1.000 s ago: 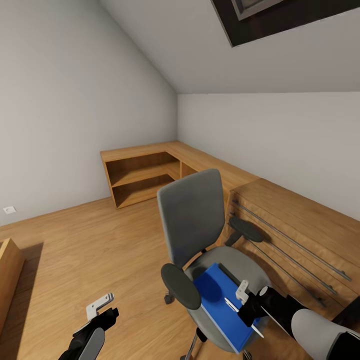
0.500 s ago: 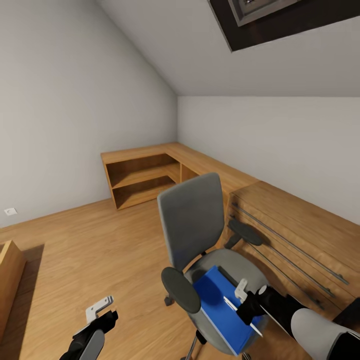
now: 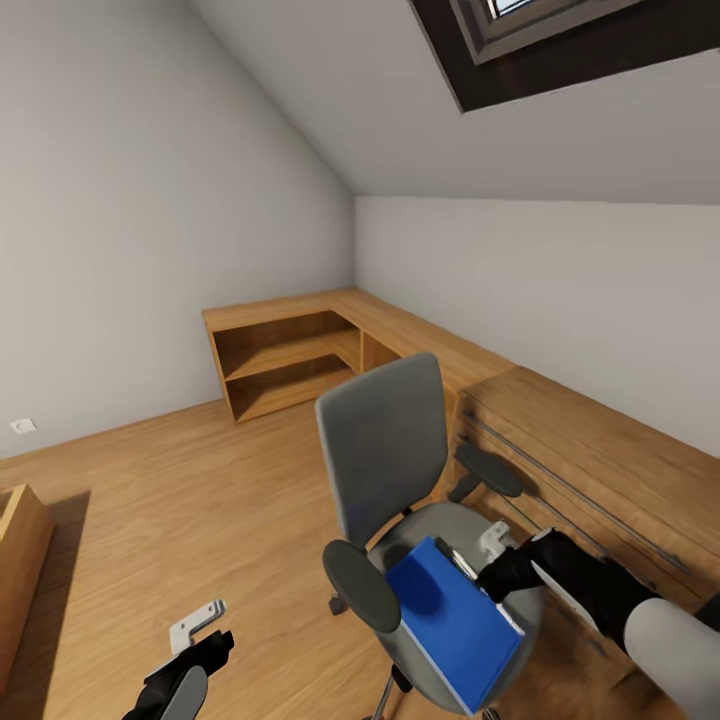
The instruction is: In the bedroom, organize the workspace by keeping the computer under the desk, ensuring the monitor is on the desk, placing the keyboard on the desk next to the monitor, placing the mouse on the desk next to the keyboard, moving the folder from the swivel chair onto the desk next to the mouse, stacking the notebook on top of the folder with the pen on top of the notebook, and positioning the swivel chair next to the desk.
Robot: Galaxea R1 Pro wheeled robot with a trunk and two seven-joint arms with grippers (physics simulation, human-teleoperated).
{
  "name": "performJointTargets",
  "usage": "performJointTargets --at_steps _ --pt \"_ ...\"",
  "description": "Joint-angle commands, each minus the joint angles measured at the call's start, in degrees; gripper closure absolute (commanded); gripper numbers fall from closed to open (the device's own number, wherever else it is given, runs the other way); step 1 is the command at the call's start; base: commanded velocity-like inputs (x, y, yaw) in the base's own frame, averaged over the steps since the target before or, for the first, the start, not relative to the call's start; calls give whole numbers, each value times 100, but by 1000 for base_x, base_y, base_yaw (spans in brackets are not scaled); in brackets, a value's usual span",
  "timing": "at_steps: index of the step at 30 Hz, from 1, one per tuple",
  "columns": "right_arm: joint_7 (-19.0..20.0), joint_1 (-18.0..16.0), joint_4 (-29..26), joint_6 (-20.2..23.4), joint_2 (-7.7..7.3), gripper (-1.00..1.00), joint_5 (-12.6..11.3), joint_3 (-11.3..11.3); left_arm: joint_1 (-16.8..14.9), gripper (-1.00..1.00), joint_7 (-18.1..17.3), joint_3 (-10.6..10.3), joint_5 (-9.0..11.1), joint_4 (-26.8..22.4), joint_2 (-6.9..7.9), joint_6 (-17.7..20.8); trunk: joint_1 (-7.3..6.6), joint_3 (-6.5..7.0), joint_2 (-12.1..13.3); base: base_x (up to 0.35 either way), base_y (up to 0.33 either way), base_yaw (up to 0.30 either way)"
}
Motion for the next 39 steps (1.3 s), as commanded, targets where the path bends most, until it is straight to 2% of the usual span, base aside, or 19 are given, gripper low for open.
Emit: performJointTargets --at_steps 1,4,7,10,16,19,20,22,23,24,26,27,29,33,37,39 --pt "-1 -6 -165 125 -116 100 -282 23 -3 -100 49 -21 37 -7 7 10 -22 12 38 0 0 0" --pt "-15 -5 -467 233 -322 100 -611 25 -3 -100 49 -21 34 -6 6 7 -88 66 158 0 0 0" --pt "-24 -4 -588 269 -402 100 -725 21 -3 -100 49 -19 32 -6 7 6 -154 120 278 0 0 0" --pt "-30 -4 -636 277 -430 100 -760 7 -3 -100 49 -20 31 -6 7 6 -220 174 399 0 0 0" --pt "-235 -4 -787 264 -465 100 -782 -252 -3 -100 49 -21 31 -6 7 -93 -352 281 639 0 0 0" --pt "-766 -4 -815 240 -467 100 -787 -300 -3 -100 49 -21 31 -6 7 -174 -418 335 760 0 0 0" --pt "-1109 -4 -832 225 -467 100 -801 -306 -3 -100 49 -21 31 -6 7 -188 -440 353 800 0 0 0" --pt "-1474 -1 -885 201 -467 100 -865 -311 -3 -100 49 -21 31 -6 7 -198 -484 389 880 0 0 0" --pt "-1818 8 -986 178 -467 100 -1001 -316 -3 -100 49 -21 31 -6 7 -204 -506 407 920 0 0 0" --pt "-1974 18 -1054 169 -469 100 -1093 -317 -3 -100 49 -21 31 -6 7 -206 -528 425 960 0 0 0" --pt "-2501 115 -1375 150 -499 100 -1494 -328 -3 -100 49 -21 31 -6 7 -211 -572 461 1040 0 0 0" --pt "-2612 149 -1460 147 -521 100 -1581 -331 -3 -100 49 -21 31 -6 7 -211 -593 479 1080 0 0 0" --pt "-2984 263 -1831 141 -680 100 -1840 -336 -3 -100 49 -21 31 -6 7 -213 -637 515 1161 0 0 0" --pt "-3333 377 -2325 142 -874 100 -2167 -337 -3 -100 49 -21 31 -6 7 -214 -725 587 1321 0 0 0" --pt "-3768 500 -2831 145 -1098 100 -2685 -336 -3 -100 49 -21 31 -6 7 -214 -813 658 1482 0 0 0" --pt "-3929 529 -3007 145 -1167 100 -2827 -335 -3 -100 49 -21 31 -6 7 -214 -857 694 1562 0 0 0"
